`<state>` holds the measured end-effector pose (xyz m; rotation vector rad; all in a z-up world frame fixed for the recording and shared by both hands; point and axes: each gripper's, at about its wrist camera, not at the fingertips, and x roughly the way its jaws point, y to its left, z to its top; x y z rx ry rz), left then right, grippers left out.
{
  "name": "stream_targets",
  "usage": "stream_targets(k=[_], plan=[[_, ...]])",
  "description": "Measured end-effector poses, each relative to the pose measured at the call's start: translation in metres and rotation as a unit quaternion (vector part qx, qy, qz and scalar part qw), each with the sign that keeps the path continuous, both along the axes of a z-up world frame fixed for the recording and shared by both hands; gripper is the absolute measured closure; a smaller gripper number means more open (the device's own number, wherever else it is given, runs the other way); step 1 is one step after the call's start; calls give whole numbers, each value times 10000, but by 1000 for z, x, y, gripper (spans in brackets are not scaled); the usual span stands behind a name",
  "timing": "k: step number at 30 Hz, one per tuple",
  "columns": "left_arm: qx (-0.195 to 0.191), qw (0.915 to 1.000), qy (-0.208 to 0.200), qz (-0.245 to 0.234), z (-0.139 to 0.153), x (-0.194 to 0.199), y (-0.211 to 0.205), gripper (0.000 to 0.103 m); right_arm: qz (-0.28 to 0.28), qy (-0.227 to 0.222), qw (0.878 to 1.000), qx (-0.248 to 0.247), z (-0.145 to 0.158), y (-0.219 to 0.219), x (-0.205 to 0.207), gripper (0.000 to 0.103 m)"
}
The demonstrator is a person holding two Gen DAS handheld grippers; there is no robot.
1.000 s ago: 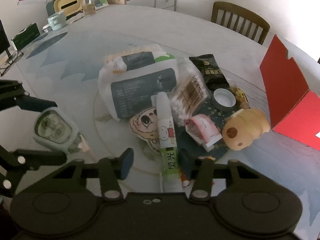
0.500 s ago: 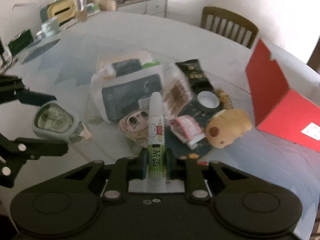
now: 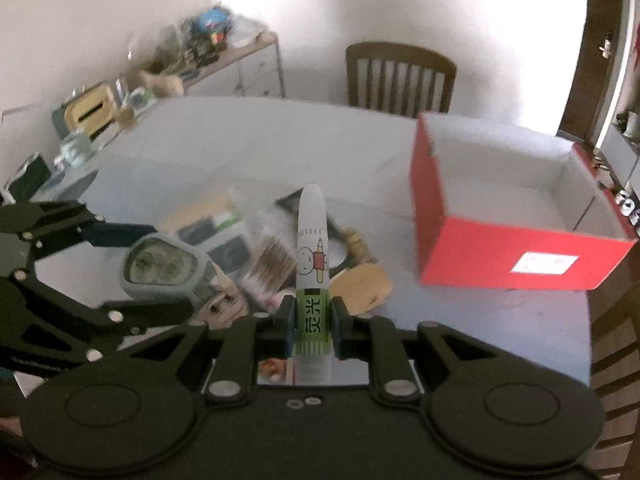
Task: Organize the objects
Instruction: 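Carry the correction tape and glue stick over the red shoebox with both tools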
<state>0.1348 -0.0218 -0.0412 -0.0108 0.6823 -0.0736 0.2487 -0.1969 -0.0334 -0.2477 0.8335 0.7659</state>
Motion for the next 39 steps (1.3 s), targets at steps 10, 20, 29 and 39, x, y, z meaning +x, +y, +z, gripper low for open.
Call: stream_targets(k=[10,20,29,39], plan=[[154,9992,-235,-290,31,82,-44,29,-310,-205,9993,61,29,-48,66,86],[472,9980,-269,-317,44,173,-81,29,-536,-56,9985,123,32,-81,154,86],[489,9986,-51,-206,39,248,-98,29,-545,-130,9984,-47,23,-89,211,86],[657,9961,588,-25,3,320,-113,29,-601,-34,9964,-593,-18,-93,265,86]])
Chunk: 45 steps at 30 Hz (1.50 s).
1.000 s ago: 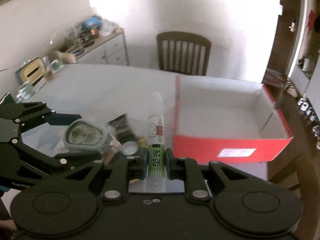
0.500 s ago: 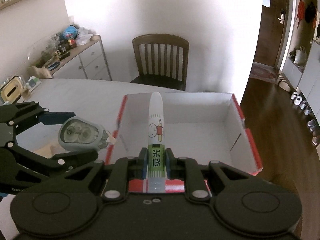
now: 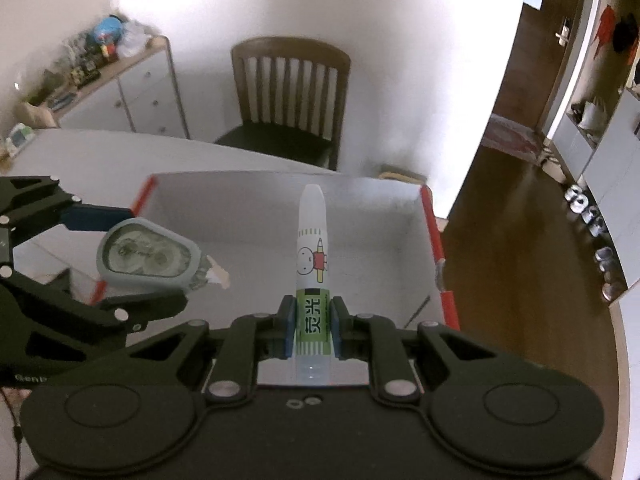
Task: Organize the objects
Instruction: 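Carry the correction tape and glue stick over the red shoebox with both tools, then lower both tools into the box and open them to release the items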
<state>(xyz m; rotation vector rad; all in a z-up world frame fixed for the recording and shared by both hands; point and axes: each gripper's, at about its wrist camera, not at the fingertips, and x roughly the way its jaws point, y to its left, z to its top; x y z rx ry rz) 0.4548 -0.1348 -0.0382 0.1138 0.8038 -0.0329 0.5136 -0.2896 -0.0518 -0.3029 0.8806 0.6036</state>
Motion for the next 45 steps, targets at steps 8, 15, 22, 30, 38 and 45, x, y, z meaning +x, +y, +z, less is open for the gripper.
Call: stream_targets(k=[8,15,22,30,38,45], plan=[[8,9973,726,149,-38,39,-8,29,36,341,9991,-263,-35,7,26,86],[-46,9895,1419,264,-61,63,-6,29,168,737,9953,-597,-60,15,39,86],[173,9821,1873,80,-73,77,-12,28,115,1076,9899,-915,-78,19,45,86],[57,9748,2230,33,-88,83,-10,28,125,1222,9874,-998,-82,22,44,86],[164,9718,2352,74,-91,81,-9,27,40,1354,9888,-629,-73,17,43,85],[215,9781,2070,-63,-76,70,-5,26,-5,1231,9919,-319,-50,5,39,85]])
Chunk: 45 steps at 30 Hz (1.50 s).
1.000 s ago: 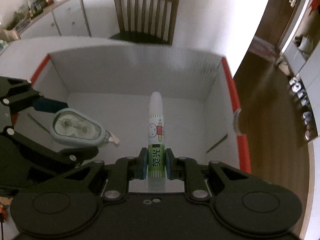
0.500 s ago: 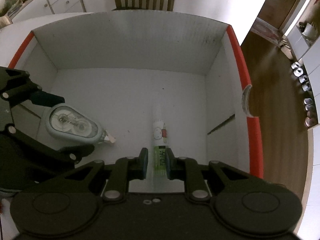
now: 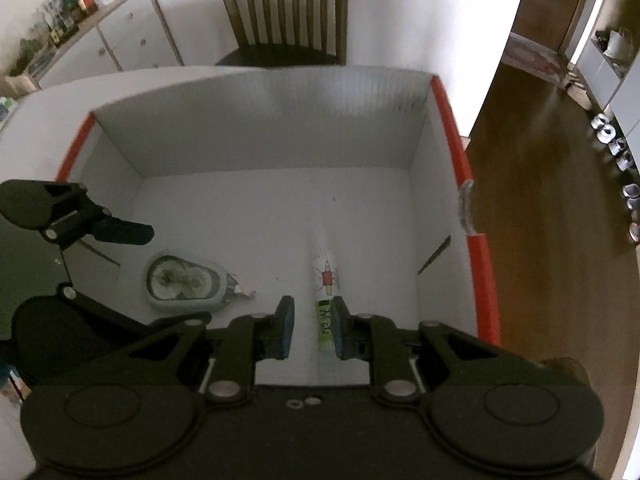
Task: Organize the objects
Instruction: 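Lower both tools into the box and open them to release the items, then withdraw both tools from the box back toward the pile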
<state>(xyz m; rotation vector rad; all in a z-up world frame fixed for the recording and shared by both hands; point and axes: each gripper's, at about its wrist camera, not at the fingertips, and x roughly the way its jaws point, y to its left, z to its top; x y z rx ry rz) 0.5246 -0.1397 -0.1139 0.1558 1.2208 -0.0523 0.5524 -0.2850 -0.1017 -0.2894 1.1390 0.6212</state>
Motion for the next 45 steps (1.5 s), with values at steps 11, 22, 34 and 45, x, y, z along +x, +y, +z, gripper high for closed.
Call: stream_targets(k=[11,22,34,45], plan=[[-496,9941,-939,213,64,-47,14,26,92,-366,9979,532,47,-13,-29,84],[-800,9816,-1716,246,115,-99,16,26,-11,-786,9926,927,95,-18,-84,84],[-1112,9681,-2246,55,151,-185,50,26,-17,-1264,9855,1133,118,13,-169,83],[-1087,9582,-2645,-91,159,-265,90,20,85,-1615,9790,1243,130,59,-239,78]])
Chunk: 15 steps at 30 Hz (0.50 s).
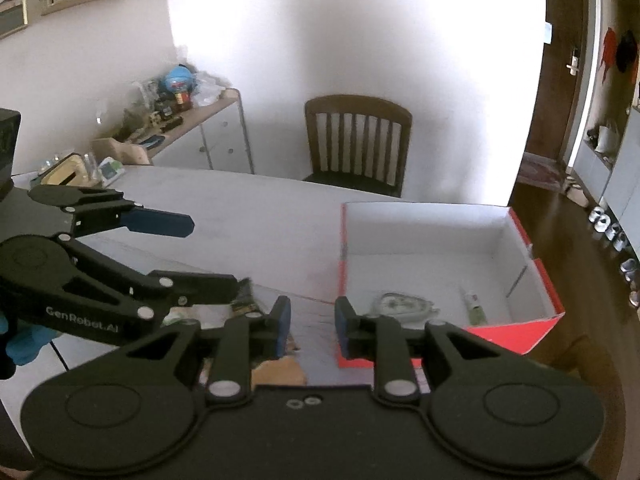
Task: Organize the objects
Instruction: 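Withdraw both tools from the box back toward the pile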
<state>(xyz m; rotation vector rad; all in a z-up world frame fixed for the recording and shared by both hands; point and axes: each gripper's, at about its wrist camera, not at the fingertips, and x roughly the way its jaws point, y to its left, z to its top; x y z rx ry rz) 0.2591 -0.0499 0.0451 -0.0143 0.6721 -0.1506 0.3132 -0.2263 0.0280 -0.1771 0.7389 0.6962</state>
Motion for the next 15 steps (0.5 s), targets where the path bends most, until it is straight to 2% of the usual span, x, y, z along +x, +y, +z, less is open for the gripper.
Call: stream_targets(k=[11,12,13,15], plan=[[-95,9998,-16,188,-15,-60,45,20,-297,53,9995,94,-12,27,-43,72],[-104,9997,-4,221,-17,-63,49,20,-318,58,9994,111,-13,28,-45,65],[-104,9996,2,262,-19,-67,53,20,-353,66,9993,137,-14,29,-48,46],[-108,9994,22,335,-24,-74,63,20,-416,10,9988,249,-16,28,-55,19]])
